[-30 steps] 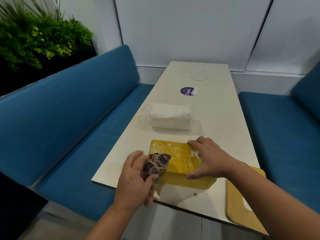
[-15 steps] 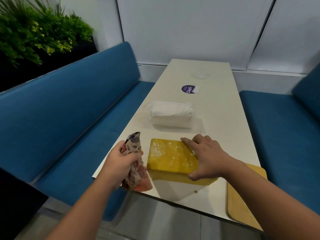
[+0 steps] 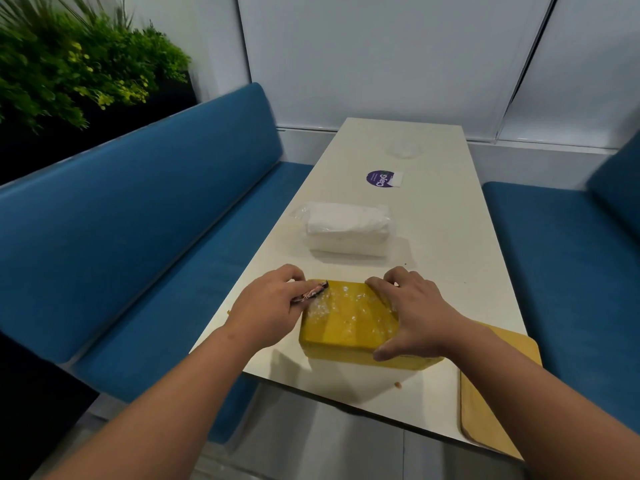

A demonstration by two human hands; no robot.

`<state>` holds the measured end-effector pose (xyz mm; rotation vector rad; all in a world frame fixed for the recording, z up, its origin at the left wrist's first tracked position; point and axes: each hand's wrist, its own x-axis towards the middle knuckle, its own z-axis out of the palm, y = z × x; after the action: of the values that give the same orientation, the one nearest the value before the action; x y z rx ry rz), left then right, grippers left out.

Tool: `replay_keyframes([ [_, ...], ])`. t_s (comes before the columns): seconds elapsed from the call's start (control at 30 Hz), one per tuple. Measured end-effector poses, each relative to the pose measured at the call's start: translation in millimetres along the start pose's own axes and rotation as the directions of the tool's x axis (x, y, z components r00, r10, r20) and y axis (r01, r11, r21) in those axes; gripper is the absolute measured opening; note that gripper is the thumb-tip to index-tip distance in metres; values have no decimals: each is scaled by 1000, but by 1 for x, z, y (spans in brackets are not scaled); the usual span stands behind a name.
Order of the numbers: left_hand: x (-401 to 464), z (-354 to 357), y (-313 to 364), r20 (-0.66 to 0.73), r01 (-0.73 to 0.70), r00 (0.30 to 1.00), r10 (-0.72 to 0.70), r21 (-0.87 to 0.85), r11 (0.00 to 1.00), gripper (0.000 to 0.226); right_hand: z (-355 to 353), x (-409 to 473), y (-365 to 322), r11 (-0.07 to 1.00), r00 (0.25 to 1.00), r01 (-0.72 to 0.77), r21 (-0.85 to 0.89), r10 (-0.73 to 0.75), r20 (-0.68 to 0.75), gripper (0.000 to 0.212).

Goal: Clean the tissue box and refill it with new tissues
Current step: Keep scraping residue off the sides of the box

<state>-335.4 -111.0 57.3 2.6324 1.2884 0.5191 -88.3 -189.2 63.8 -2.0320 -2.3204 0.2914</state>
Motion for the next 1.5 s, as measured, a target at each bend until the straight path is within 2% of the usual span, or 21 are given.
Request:
replay_keyframes([
  [0.1,6,2,7,-33,-93,995,94,23,995,32,-1,0,-1,1000,1000,0,-3,0,11,115],
  [0.2,15,6,18,21,-161,987,160,90,983,36,-1,-1,-1,1000,1000,-11,-2,11,7,114],
  [0.37,14,-4,-2,-53,-73,995,79,101,992,31,-2,-1,-1,1000,1000,8,14,-8,5,113],
  [0.57,29,5,39,90,-219,974,207,149,964,35,-1,-2,-1,1000,1000,-4,-13,4,4,113],
  [0.63,26,0,27,92,-190,980,177,152,970,37,-1,-2,-2,1000,1000,-3,-4,3,7,114],
  [0.73,21,-3,17,21,-160,987,158,166,973,37,-1,-2,-2,1000,1000,-6,2,6,5,114],
  [0.9,26,9,43,77,-211,977,200,173,962,37,0,-2,-2,1000,1000,-11,-2,11,4,113],
  [1.0,18,0,23,34,-98,995,93,173,980,34,-1,-2,-2,1000,1000,-13,5,13,1,114],
  [1.07,9,-4,6,-44,35,999,-30,127,991,31,-1,-2,-2,1000,1000,-13,6,13,3,114],
  [1.13,3,-3,-1,-103,95,991,-89,61,994,28,0,-2,-2,1000,1000,-8,10,8,6,115],
  [1.4,-35,17,5,-88,-45,995,44,-12,999,34,-1,2,0,1000,1000,-12,16,12,17,115],
  [1.5,-37,17,3,-117,-102,988,105,32,994,34,-1,4,0,1000,1000,-2,15,2,28,115],
])
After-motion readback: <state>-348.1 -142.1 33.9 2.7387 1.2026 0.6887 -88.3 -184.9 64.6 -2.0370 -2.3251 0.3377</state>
